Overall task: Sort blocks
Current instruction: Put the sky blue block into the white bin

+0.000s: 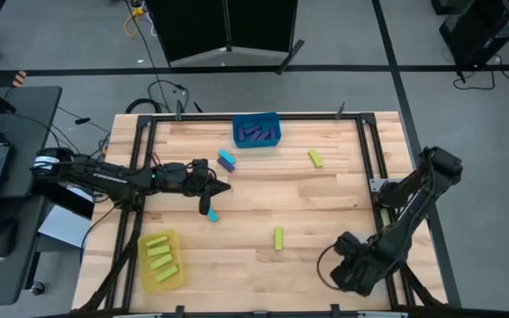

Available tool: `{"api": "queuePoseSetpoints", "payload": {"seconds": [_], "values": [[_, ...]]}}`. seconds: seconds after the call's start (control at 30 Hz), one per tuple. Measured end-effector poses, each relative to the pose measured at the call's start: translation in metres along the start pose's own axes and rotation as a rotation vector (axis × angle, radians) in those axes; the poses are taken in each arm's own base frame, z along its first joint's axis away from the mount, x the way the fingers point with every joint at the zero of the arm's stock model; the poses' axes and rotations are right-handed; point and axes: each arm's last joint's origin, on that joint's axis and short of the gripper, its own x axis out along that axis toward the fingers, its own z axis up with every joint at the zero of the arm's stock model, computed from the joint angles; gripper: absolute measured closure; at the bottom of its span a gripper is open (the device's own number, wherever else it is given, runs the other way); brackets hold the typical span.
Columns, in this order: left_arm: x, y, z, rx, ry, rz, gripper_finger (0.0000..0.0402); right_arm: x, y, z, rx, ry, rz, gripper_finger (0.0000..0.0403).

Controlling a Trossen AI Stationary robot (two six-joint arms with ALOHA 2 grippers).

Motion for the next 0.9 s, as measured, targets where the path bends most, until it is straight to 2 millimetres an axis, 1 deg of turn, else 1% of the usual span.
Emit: {"api": "queuePoseSetpoints", "payload": {"seconds": [0.13, 0.23, 0.3, 0.4, 0.57, 0.73, 0.9], "values": [[0.0, 0.001, 0.0, -0.001, -0.01, 0.026, 0.0392, 0.023, -0.021, 0.0, 0.026, 0.0, 0.0, 0.0288], [0.0, 0.001, 0.0, -0.007, -0.014, 0.037, 0.0392, 0.038, -0.034, -0.003, -0.002, -0.009, -0.017, 0.0288], [0.0, 0.001, 0.001, -0.007, -0.016, 0.042, 0.0392, 0.045, -0.041, -0.006, -0.024, -0.011, -0.033, 0.0288], [0.0, 0.001, 0.001, -0.007, -0.017, 0.045, 0.0392, 0.051, -0.048, -0.009, -0.054, -0.01, -0.061, 0.0288], [0.0, 0.002, 0.001, -0.007, -0.028, 0.077, 0.0392, 0.059, -0.056, -0.014, -0.1, -0.007, -0.064, 0.0288], [0.0, 0.003, 0.001, -0.006, -0.035, 0.096, 0.0392, 0.068, -0.06, -0.017, -0.125, 0.01, -0.026, 0.0288], [0.0, 0.003, 0.001, -0.006, -0.04, 0.113, 0.0392, 0.068, -0.061, -0.017, -0.136, 0.015, -0.015, 0.0288]]}}
